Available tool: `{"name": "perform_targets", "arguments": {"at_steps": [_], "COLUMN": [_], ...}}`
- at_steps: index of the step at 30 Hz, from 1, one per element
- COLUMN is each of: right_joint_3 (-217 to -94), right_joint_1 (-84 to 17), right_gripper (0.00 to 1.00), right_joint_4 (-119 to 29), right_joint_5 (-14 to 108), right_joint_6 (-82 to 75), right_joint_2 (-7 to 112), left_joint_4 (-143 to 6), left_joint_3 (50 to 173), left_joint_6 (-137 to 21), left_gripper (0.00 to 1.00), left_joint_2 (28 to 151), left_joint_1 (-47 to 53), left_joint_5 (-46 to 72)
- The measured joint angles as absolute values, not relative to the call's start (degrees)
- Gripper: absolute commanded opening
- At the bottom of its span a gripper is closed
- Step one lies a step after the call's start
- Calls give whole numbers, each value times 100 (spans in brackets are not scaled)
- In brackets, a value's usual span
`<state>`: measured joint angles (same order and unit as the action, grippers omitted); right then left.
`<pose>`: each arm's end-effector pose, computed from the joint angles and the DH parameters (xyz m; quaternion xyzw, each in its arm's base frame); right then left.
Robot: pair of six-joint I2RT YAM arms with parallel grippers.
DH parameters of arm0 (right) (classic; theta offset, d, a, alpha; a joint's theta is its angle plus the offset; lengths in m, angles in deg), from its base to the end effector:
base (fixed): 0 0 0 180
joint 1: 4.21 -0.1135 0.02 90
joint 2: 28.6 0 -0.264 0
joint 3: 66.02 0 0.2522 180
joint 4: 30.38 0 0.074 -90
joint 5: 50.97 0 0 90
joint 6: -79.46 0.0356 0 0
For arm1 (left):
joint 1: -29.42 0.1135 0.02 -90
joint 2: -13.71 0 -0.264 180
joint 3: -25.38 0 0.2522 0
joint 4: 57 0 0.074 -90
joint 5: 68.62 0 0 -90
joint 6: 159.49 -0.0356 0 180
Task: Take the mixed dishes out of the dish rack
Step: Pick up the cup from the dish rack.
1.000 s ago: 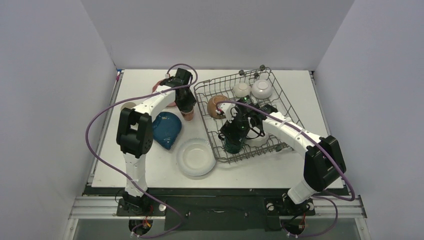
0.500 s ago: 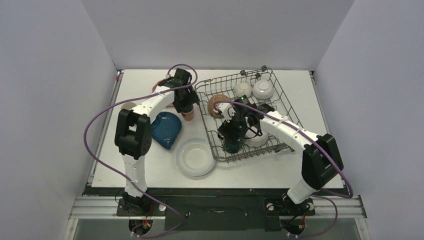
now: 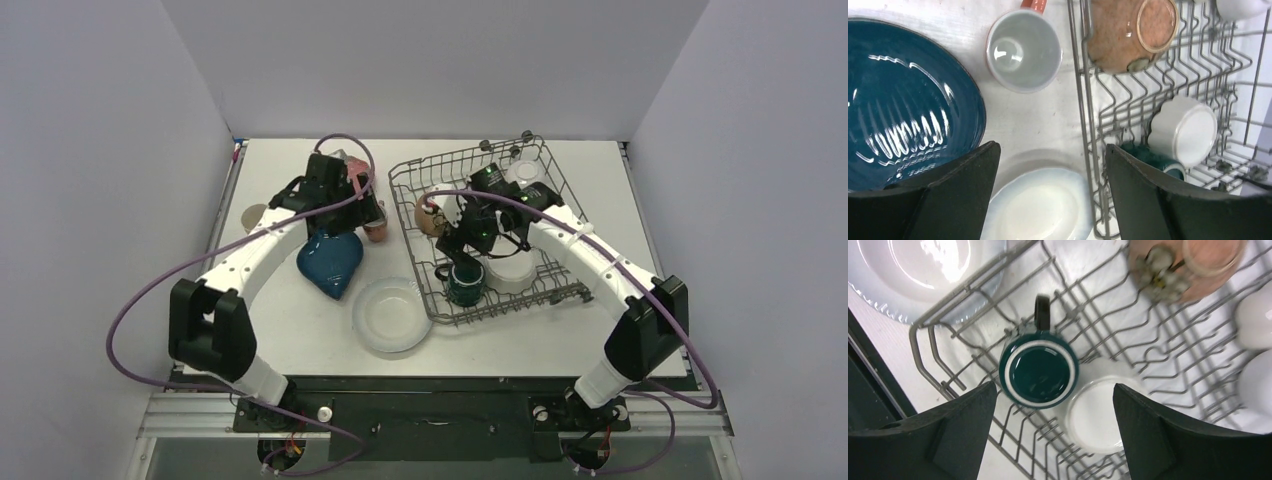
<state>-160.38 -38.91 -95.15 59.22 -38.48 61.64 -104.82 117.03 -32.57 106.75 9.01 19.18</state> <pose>0.2605 0.1953 0.3020 -0.5330 0.7905 0.1840 0.2390 0.3348 -0.1260 0.2881 -0.1279 0.9284 -0.1829 0.2971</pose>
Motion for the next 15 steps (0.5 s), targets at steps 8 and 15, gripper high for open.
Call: {"name": "perform_targets", "arguments": {"at_steps": [8,15], "right_joint_3": [-17542,-17887], "right_joint_1": [-4313,-4486], "right_gripper": [67,57], "right_joint_4": [-10065,-10341], "right_joint_5": [5915,5618], "right_joint_6": [-4156,-4049], "right_joint_2": [7250,8467], "left_joint_4": [-9199,-8419], "left_joint_3": [9572,8226], "left_joint_6": [-3539,-3289], "left_gripper": [96,96], "left_joint_2": [8732,7420], "left_joint_1": [1795,2991], "left_joint_5": [828,-112]}}
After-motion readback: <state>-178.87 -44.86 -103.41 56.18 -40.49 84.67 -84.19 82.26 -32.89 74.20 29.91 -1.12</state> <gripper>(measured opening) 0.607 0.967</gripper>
